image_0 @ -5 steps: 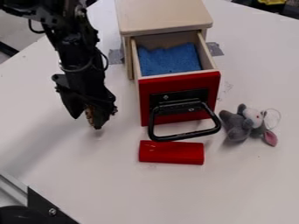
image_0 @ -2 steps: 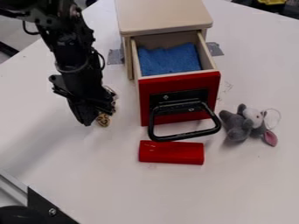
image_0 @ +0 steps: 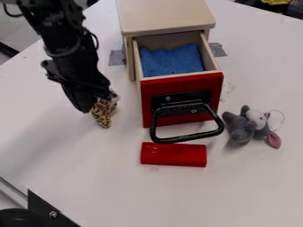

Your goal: Put the tiger in the drawer

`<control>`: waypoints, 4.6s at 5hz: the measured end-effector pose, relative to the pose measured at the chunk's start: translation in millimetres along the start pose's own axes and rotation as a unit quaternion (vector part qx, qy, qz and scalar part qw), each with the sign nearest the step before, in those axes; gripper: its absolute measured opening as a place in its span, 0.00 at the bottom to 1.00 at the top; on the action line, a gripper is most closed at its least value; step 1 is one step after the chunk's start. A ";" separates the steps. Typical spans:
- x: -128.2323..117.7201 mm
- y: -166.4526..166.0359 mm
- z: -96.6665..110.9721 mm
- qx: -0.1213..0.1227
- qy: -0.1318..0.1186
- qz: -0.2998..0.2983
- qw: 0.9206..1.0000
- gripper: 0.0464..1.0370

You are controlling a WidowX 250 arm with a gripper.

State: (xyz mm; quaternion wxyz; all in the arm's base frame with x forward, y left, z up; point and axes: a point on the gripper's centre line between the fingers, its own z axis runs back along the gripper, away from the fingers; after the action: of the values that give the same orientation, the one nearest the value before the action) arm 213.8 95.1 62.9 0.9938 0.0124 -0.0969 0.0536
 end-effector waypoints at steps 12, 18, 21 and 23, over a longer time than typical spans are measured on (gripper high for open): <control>65.3 -33.0 41.8 -0.002 -0.013 -0.007 1.000 0.31; 105.2 -87.1 18.7 0.008 0.016 -0.076 0.997 0.36; 94.3 -80.0 51.0 -0.002 -0.005 -0.060 0.998 0.96; 68.9 -75.4 79.4 0.002 0.044 -0.043 0.998 0.96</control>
State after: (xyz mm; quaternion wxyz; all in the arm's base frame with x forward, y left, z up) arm 274.0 24.6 153.1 0.9984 0.0157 -0.0528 0.0118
